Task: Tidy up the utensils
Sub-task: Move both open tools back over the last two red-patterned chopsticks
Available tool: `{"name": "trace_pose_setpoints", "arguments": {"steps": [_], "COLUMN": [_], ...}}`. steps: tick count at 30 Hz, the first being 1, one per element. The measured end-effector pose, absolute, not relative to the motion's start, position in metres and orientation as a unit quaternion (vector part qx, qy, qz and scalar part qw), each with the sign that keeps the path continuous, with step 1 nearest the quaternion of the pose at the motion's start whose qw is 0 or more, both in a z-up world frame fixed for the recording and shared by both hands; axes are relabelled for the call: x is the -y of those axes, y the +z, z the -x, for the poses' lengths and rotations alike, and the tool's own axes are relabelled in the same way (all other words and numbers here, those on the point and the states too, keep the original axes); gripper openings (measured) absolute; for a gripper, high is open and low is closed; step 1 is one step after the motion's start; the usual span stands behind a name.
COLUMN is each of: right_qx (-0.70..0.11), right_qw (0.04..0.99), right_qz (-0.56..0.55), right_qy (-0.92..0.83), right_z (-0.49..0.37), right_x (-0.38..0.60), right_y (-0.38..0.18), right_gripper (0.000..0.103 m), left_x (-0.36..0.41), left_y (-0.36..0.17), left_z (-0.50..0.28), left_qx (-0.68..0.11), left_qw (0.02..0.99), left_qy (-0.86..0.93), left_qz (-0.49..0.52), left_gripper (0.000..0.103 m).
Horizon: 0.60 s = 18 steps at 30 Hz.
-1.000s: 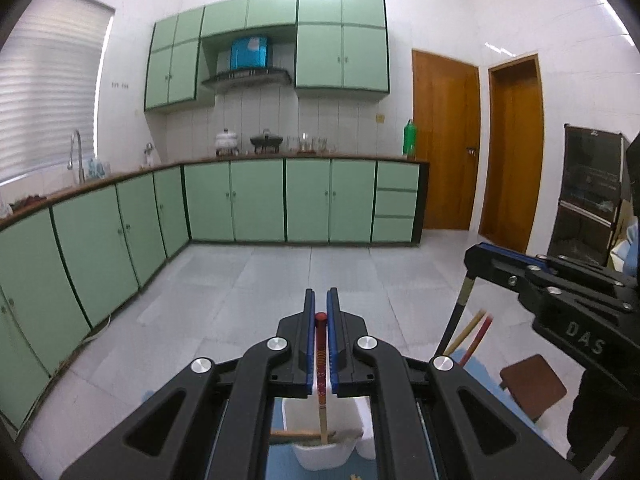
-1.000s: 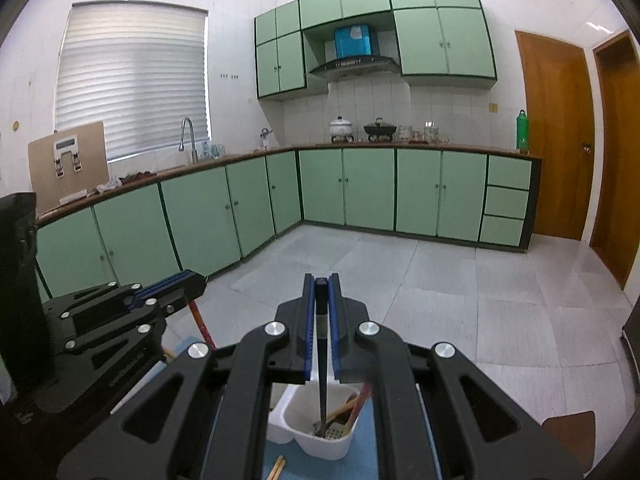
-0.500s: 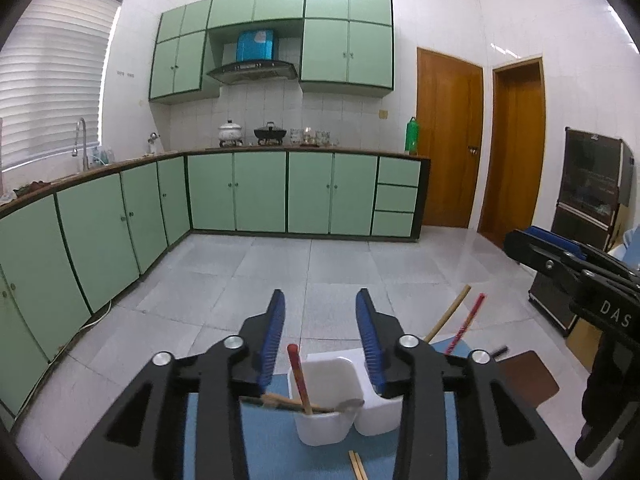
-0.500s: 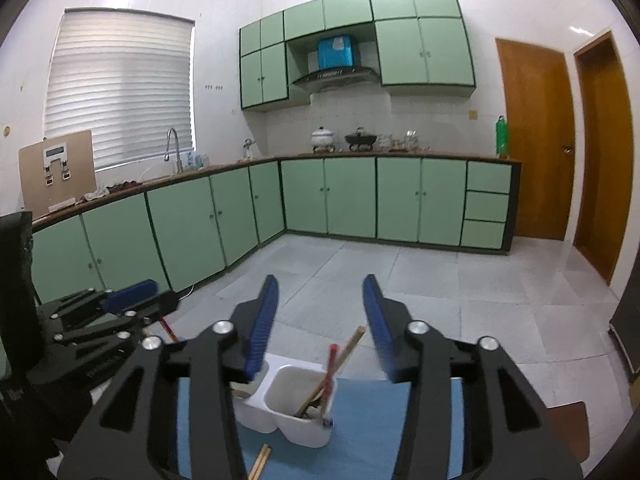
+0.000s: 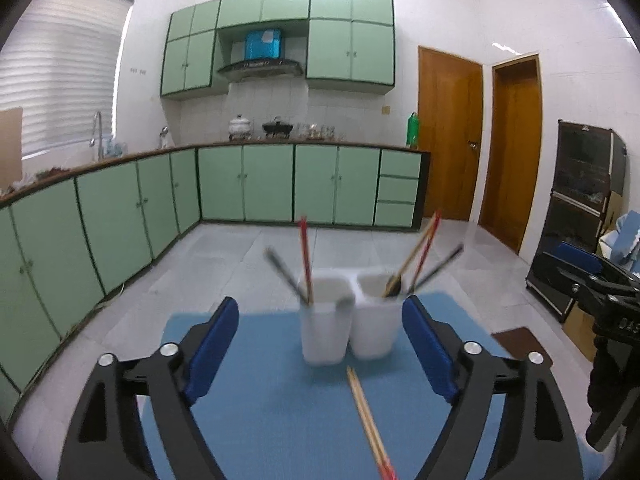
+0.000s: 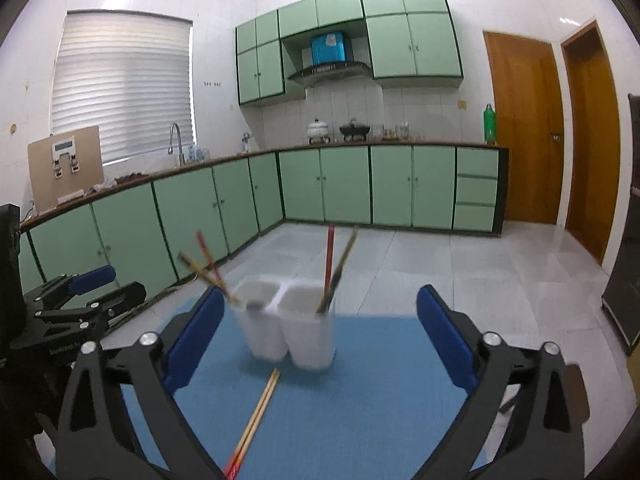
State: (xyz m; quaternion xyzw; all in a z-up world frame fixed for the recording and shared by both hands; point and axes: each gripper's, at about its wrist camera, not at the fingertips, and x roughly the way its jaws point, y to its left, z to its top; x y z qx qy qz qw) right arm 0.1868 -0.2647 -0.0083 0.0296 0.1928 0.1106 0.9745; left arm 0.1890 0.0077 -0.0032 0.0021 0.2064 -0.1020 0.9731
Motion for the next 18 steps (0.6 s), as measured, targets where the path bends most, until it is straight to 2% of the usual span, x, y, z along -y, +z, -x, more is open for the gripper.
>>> {"name": "trace_pose_setpoints", "arguments": {"steps": [4, 18], "right_qx": [-0.221, -0.356], "right_qw": [0.969, 0.927], "right_qz": [-0.036, -0.046], "right_qy": [0.108, 0.110], "right_z": [-0.168, -0.142], "right_x": [0.260, 0.230], "right_y": [-0.034, -0.131], "right_gripper": [0.097, 0.097], "left_x": [-0.017, -0.023], "left_y": [-0.029, -0.121], "left_z": [-0.169, -0.144], "left_qx": [-0.232, -0.339], "left_qw": [0.968, 0.939], "left_qy": [-0.094, -0.064], "left_qz": [0.006, -0.007], "left_gripper": [0.087, 0.087]}}
